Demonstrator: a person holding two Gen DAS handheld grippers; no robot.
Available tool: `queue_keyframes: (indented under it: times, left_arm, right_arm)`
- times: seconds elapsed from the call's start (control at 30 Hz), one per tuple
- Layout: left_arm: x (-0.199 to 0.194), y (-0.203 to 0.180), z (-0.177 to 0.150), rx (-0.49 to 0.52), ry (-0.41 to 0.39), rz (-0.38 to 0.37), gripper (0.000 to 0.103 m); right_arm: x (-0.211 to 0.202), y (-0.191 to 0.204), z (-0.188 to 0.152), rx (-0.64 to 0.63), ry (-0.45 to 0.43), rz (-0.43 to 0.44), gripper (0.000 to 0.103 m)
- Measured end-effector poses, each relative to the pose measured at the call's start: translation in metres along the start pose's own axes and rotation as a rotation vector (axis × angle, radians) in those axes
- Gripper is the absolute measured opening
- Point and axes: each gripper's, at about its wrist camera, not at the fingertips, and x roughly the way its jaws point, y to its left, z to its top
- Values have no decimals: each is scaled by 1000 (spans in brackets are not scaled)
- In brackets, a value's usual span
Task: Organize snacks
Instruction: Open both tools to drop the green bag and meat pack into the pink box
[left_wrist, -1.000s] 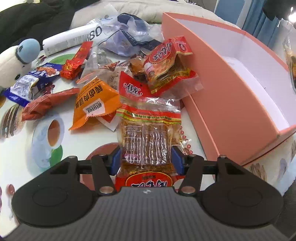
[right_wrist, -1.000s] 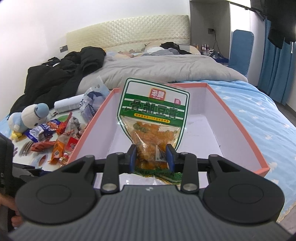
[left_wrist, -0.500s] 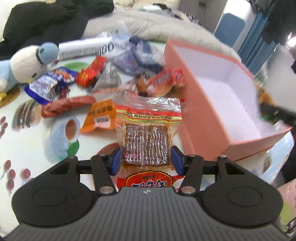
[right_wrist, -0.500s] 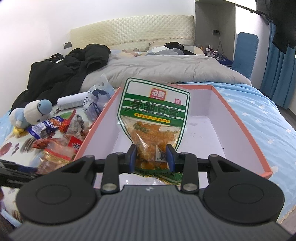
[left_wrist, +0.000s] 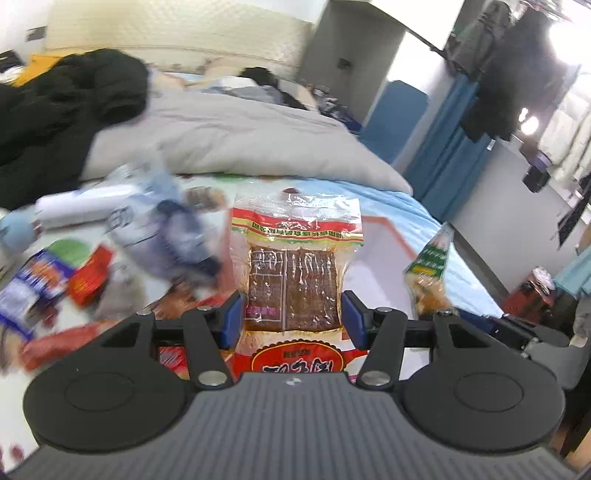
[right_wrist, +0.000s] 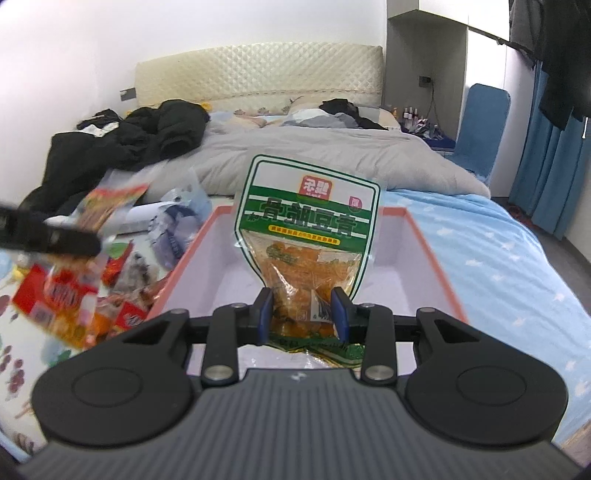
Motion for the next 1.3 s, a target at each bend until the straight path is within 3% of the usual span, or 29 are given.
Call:
queue_keyframes:
  times: [0.27, 0.5, 0.53, 0.63, 0.67, 0.97, 1.3]
  left_arm:
    - [84, -21, 21, -5, 164, -1, 61]
    - [90, -17, 9, 19, 202, 18, 62]
    - [88, -16, 10, 27, 194, 22, 62]
    - [81, -14, 14, 28, 176, 11, 80]
    - [76, -14, 14, 31, 153, 9, 80]
    - [14, -27, -5, 63, 14, 7, 80]
    - [-57, -29, -28, 110, -110, 27, 80]
  right_arm:
    - [32, -32, 11, 36, 102, -23, 38]
    - [53, -34, -1, 86, 165, -9, 40]
    - [55, -34, -2, 89, 169, -2, 44]
    - [56, -31, -6, 78, 181, -20, 65]
    - [54, -31, -7, 71, 173, -32, 71]
    - [15, -35, -6, 111, 73, -11, 72]
    - [-44, -11, -1, 108, -73, 35, 72]
